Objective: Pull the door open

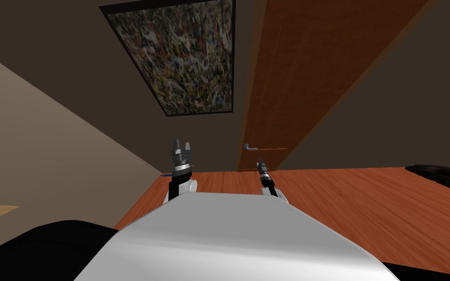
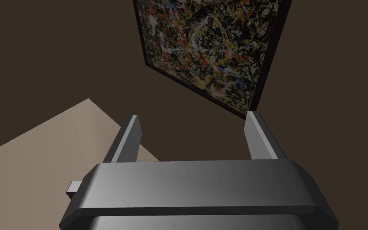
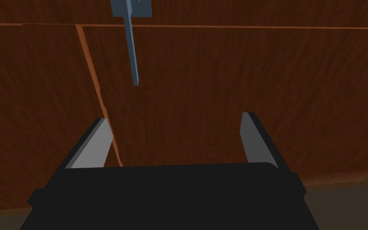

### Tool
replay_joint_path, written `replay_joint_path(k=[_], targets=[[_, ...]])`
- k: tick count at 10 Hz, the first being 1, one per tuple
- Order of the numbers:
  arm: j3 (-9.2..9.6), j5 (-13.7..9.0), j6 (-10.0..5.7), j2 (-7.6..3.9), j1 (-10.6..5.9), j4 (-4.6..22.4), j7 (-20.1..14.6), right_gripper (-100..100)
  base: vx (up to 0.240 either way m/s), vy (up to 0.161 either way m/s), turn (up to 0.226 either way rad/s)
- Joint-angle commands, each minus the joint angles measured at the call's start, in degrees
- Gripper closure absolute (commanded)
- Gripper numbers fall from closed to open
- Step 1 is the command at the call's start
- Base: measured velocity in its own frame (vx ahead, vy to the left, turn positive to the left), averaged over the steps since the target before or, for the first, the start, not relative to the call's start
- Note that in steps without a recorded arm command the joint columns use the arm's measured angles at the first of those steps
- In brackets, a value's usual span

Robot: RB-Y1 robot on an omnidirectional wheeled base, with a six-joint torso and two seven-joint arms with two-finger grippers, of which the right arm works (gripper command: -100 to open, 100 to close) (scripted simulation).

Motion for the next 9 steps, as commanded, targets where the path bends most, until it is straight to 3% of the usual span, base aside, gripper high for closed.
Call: replay_joint_path(k=[1, 6, 9], targets=[[-0.48, 0.15, -0.69, -0.30, -0.82, 2.67, -0.89, -100, 0.080, -0.057, 0.152], [-1.84, 0.54, -2.69, -0.71, -3.61, 10.45, -2.63, -100, 0.066, -0.053, 0.124], [-2.40, 0.71, -3.51, -0.86, -4.75, 13.65, -3.34, -100, 0.048, -0.035, 0.086]])
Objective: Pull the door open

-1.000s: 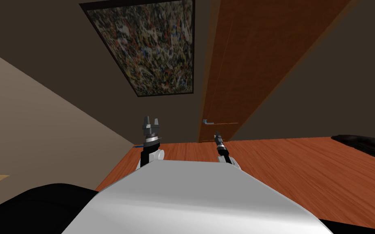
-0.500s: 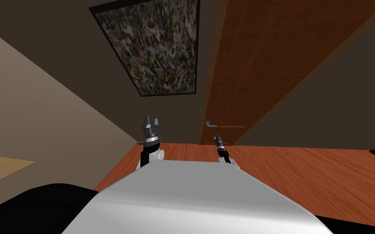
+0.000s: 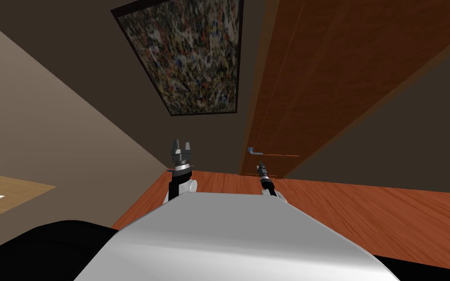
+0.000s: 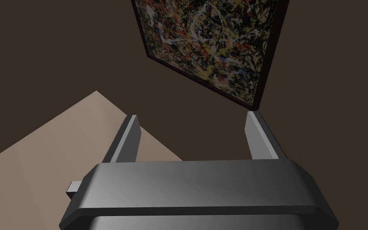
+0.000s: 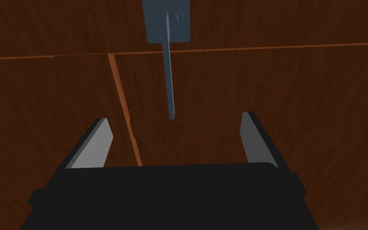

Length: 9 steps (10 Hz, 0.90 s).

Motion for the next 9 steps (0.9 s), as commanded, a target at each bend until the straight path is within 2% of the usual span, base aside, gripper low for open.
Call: replay_joint_path(k=[1, 2, 3, 4, 8, 9], targets=[[-0.36, 0.11, -0.53, -0.10, -0.73, 2.06, -0.49, -100, 0.048, -0.039, 0.090], [-0.53, 0.16, -0.78, -0.14, -1.08, 3.01, -0.70, -100, 0.054, -0.046, 0.083], [-0.39, 0.14, -0.45, -0.05, -0.75, 2.11, -0.52, -100, 0.025, -0.022, 0.016], [-0.96, -0.24, -1.20, -0.95, -0.29, 2.77, -1.18, -100, 0.139, 0.005, 0.136], [-2.15, -1.08, -2.69, -2.91, 0.80, 3.93, -2.53, -100, 0.172, 0.050, 0.091], [-2.95, -1.64, -3.69, -4.22, 1.52, 4.72, -3.43, -100, 0.158, 0.036, 0.174]])
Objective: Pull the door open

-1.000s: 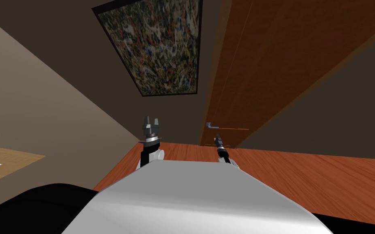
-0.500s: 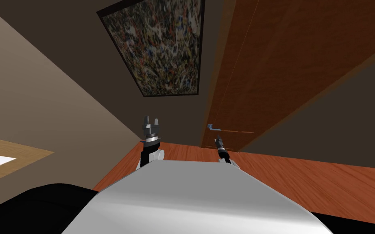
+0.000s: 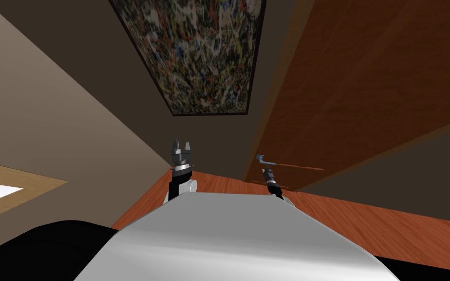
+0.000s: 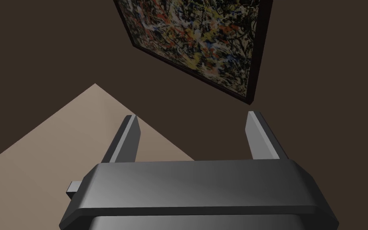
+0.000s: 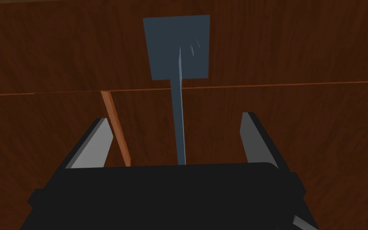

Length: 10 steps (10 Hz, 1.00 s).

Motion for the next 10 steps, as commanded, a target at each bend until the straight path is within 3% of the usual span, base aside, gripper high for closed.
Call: replay_joint_path(k=[1, 3, 4, 5, 10], targets=[[-0.80, -0.56, -0.70, -1.30, 1.34, -0.33, -1.17, -100, 0.223, 0.028, 0.190], [-1.52, -1.07, -1.60, -2.48, 2.00, 0.38, -1.98, -100, 0.194, -0.013, 0.098], [-1.28, -0.92, -1.49, -2.23, 1.98, 0.07, -1.82, -100, 0.081, -0.011, 0.015], [-1.28, -0.92, -1.49, -2.23, 1.98, 0.07, -1.82, 100, -0.010, 0.000, -0.012], [-1.28, -0.92, -1.49, -2.23, 1.98, 0.07, -1.82, 100, -0.016, 0.002, 0.000]])
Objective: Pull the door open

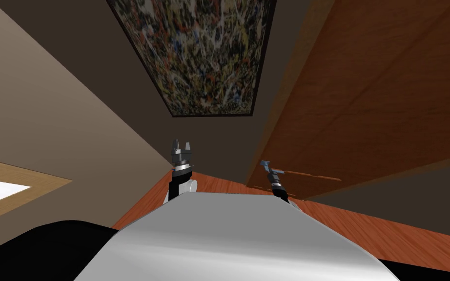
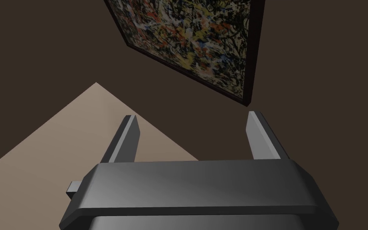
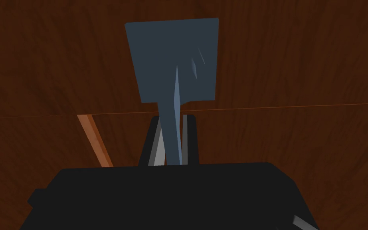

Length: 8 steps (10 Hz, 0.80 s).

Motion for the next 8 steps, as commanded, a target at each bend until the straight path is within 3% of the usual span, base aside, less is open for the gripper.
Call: replay_joint_path(k=[1, 3, 8], targets=[[0.60, 0.65, -1.00, -0.73, 0.65, 0.03, -1.20, 100, -0.106, -0.032, 0.133], [0.93, 1.01, -1.56, -1.13, 1.02, 0.04, -1.88, 100, -0.153, -0.056, 0.101], [2.96, 3.21, -4.94, -3.59, 3.23, 0.13, -5.96, 100, -0.218, -0.051, 0.128]])
